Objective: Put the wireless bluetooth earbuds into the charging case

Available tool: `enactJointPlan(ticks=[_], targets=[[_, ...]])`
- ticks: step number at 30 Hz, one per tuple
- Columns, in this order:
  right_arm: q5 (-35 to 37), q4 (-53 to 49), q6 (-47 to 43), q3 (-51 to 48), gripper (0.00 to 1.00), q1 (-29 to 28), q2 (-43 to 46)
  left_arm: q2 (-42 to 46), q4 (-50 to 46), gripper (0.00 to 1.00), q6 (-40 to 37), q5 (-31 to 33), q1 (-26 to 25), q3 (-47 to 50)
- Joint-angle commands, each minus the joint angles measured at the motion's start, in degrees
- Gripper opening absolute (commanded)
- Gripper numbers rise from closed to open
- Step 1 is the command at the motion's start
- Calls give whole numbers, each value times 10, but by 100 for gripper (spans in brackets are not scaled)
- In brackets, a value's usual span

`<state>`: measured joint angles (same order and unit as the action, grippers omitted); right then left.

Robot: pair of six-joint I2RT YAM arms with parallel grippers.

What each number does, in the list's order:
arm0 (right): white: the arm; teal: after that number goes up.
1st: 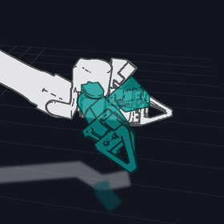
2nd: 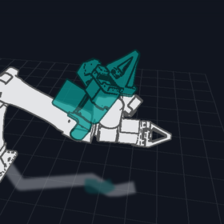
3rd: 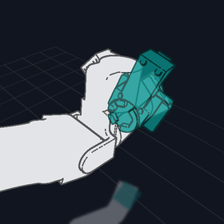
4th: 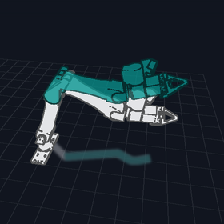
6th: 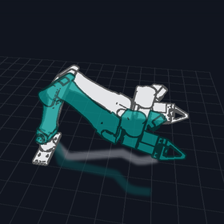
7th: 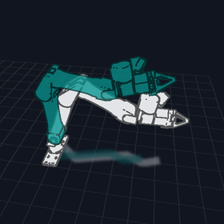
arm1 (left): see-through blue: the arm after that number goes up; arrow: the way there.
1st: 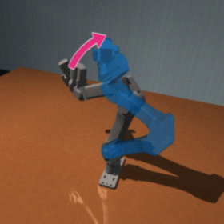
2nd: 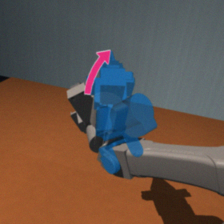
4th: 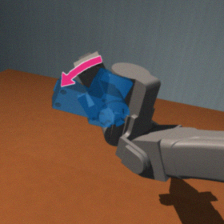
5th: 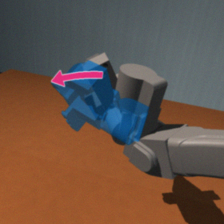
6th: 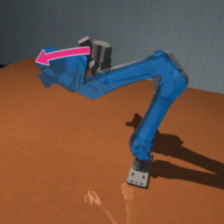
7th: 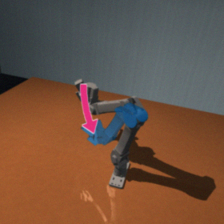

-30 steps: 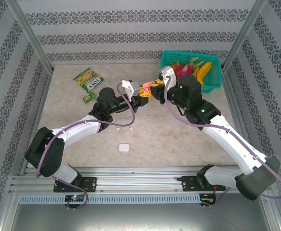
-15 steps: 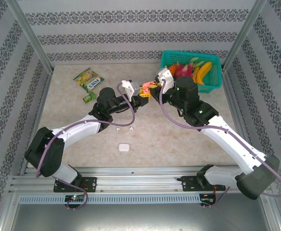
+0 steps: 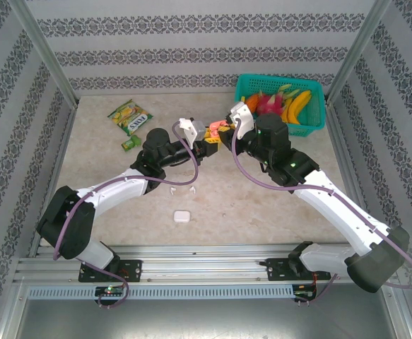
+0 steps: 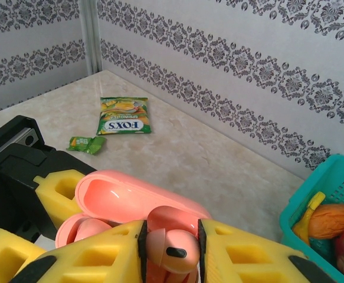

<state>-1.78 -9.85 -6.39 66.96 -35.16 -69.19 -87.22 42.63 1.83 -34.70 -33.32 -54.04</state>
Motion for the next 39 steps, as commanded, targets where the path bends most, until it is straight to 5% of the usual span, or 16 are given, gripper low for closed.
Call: enactJointPlan(ticks=[1,39], targets=[[-14,-4,6,-6,32,-13,-4,0,22,0,5,-8,-11,-26],[3,-2,41,2,53,-8,58,-4,22,0,3,-1,-12,-21]])
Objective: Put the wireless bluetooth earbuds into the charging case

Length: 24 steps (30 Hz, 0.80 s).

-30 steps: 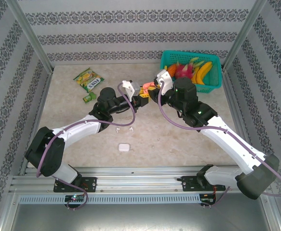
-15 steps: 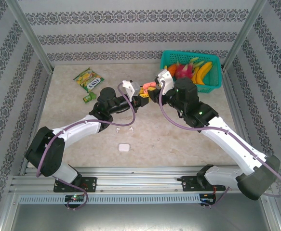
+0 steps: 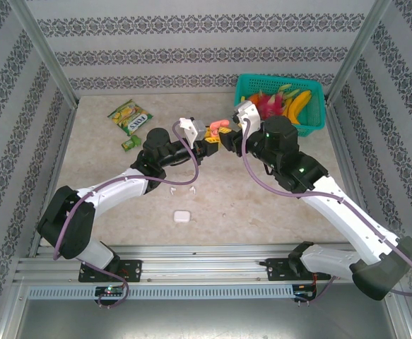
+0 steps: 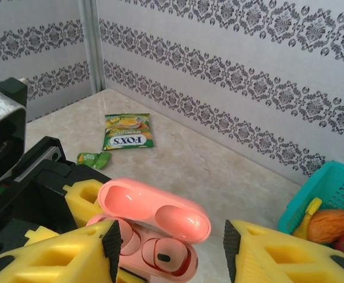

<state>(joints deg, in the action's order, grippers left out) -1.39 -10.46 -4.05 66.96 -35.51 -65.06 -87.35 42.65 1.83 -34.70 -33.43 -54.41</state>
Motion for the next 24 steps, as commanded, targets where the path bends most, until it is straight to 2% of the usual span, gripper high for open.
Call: enactJointPlan(ticks=[1,7,12,24], targets=[[0,6,24,3,53,-1,19,-2,22,0,3,-1,-11,-17],[-32,13,82,19,56,33,29,-4,25,0,4,0,-11,-12],[-30,-15,122,56,56,54,5,-7,27,0,1,-1,-11,-8],[-102,-194,188,260,57,118,-171,-14,1,0,-26,-30,-11,-1]])
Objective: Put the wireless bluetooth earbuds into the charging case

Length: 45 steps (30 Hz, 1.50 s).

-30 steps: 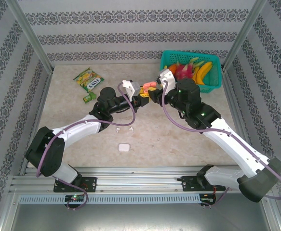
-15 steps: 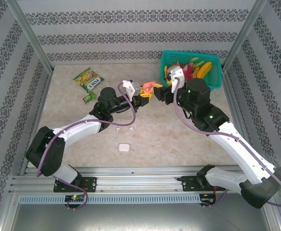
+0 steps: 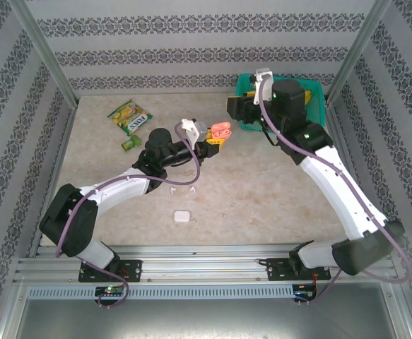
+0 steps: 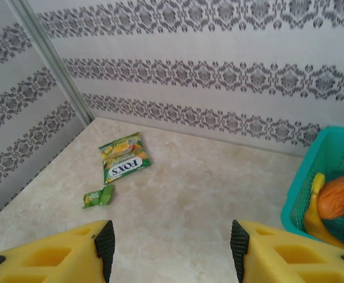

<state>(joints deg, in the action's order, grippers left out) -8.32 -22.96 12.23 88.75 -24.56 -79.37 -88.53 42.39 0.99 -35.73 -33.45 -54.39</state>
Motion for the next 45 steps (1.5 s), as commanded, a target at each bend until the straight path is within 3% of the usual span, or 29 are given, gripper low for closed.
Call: enactJointPlan(ticks=[1,9,17,29,39,45], targets=[[-43,-83,29,59,57,13,-44,-4,5,0,-19,-23,-11,0],[-88,-179,34,157,54,17,-142,-23,5,0,-18,-36,-11,-12],[-69,-221,-2,155,50,-3,-161,-32,2,0,-18,-11,-11,-28],[-32,-237,-17,87,42,-18,-96,-47,-4,0,-24,29,-10,-47],[-20,-215,9,42,42,-12,-34,-57,-2,0,-22,36,-10,-54],[7,-171,67,-18,46,26,7,-65,-9,0,-12,36,-9,-55]])
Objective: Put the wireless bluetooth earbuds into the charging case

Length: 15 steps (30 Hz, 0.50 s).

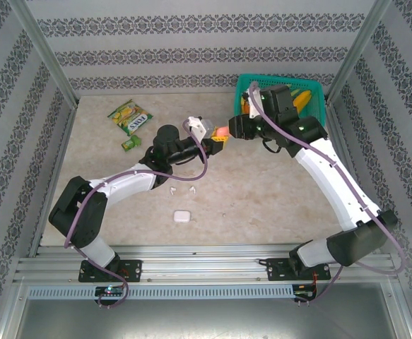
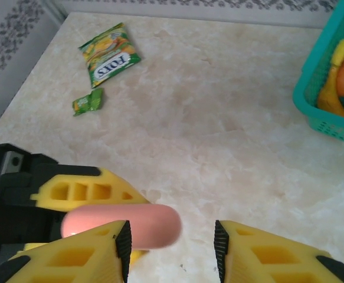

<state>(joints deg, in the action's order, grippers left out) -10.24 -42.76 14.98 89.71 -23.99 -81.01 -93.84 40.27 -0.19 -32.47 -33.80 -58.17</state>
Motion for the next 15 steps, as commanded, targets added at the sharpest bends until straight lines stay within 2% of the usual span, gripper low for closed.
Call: enactJointPlan(ticks=[1,7,15], targets=[[32,35,54,-46,49,30,33,-17,6,0,4,5,-5,-20],[53,82,110,-175,51,70,88,-67,-41,0,58,9,-2,-54],[62,124,159,-307,51,74,133,-164,-158,0,182,16,-1,-167]])
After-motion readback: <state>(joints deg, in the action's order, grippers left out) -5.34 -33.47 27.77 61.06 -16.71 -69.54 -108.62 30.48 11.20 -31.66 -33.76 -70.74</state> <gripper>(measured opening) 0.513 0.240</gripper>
